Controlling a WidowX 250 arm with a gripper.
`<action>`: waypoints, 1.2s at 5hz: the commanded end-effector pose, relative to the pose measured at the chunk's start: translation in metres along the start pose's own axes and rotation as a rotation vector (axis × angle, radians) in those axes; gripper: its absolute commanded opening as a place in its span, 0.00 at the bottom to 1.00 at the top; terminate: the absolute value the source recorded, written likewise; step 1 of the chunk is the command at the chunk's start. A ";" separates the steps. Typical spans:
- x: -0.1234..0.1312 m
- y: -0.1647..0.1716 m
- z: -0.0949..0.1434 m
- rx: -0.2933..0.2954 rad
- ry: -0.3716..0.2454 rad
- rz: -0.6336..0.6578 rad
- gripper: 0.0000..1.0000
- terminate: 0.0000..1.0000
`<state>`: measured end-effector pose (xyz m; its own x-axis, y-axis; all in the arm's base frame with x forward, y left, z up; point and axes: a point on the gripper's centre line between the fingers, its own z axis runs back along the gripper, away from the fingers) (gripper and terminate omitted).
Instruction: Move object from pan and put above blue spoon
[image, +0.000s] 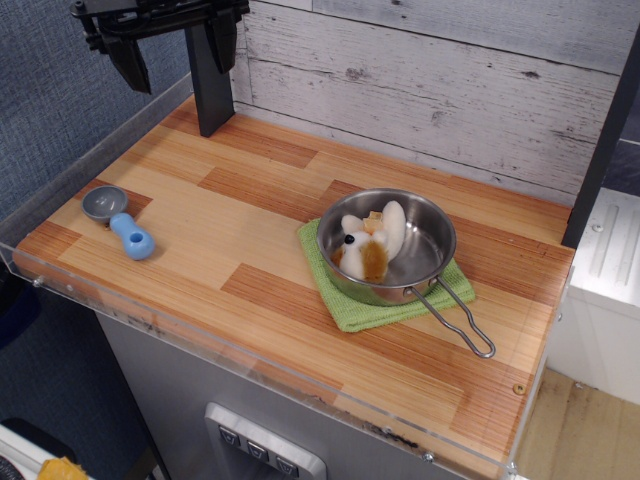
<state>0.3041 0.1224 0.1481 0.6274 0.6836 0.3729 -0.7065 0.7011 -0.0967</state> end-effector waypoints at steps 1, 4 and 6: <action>0.000 0.000 0.000 0.000 0.000 0.000 1.00 0.00; -0.051 -0.057 -0.001 -0.055 0.029 -0.156 1.00 0.00; -0.088 -0.084 -0.016 -0.114 0.079 -0.256 1.00 0.00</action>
<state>0.3128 0.0056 0.0990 0.8172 0.4935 0.2978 -0.4875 0.8674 -0.0998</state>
